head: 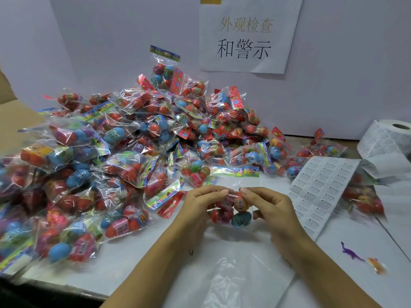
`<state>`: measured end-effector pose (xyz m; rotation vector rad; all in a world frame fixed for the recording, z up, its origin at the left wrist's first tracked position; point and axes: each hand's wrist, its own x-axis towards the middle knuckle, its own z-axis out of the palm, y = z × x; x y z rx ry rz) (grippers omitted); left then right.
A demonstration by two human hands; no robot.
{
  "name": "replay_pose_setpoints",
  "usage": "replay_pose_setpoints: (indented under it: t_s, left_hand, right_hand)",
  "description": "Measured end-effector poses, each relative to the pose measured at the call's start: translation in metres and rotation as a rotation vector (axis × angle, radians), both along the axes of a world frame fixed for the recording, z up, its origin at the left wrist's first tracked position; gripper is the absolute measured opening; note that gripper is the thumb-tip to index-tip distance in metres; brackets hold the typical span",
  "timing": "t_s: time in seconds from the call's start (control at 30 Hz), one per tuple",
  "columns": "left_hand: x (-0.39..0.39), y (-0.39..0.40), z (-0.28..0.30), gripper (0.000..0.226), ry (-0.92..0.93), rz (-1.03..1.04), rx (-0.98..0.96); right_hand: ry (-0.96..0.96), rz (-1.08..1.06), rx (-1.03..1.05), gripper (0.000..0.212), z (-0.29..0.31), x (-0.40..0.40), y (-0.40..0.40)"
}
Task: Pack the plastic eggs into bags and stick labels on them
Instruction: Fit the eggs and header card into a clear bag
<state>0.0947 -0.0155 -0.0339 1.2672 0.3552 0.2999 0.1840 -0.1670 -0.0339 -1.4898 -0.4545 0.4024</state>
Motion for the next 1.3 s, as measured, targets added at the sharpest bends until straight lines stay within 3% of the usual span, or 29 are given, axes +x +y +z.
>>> replay_pose_setpoints:
  t_s: [0.13,0.4,0.7,0.77,0.87,0.93,1.03,1.2,1.3]
  left_hand:
    - [0.0,-0.001,0.001,0.011,-0.006,-0.004,-0.023]
    - [0.001,-0.001,0.001,0.009,0.007,0.011,-0.046]
    - [0.002,-0.002,-0.001,0.008,-0.034,0.03,-0.039]
    - [0.002,-0.001,-0.002,0.014,-0.048,0.043,-0.046]
    - [0.003,0.001,-0.002,0.02,-0.071,0.069,-0.112]
    - [0.004,0.003,-0.002,0.017,-0.088,0.097,-0.151]
    - [0.005,0.006,-0.004,0.01,-0.095,0.123,-0.17]
    - [0.006,0.009,-0.003,0.029,-0.074,0.157,-0.188]
    - [0.003,0.007,0.0,0.019,-0.101,0.113,-0.188]
  right_hand:
    - [-0.003,-0.002,0.008,0.03,0.0,0.0,0.001]
    - [0.026,-0.008,0.013,0.009,0.0,0.001,0.001]
    - [0.024,0.007,0.0,0.008,-0.001,0.001,0.0]
    - [0.025,0.016,0.001,0.015,0.0,0.0,0.001]
    - [0.032,0.003,0.004,0.047,0.0,0.0,0.002]
    - [0.029,0.009,-0.005,0.055,-0.001,0.0,0.002]
    - [0.054,0.05,-0.019,0.051,-0.001,0.0,0.002]
    - [0.055,0.202,-0.045,0.043,-0.003,-0.003,0.003]
    - [0.044,0.186,-0.053,0.032,-0.004,-0.003,0.003]
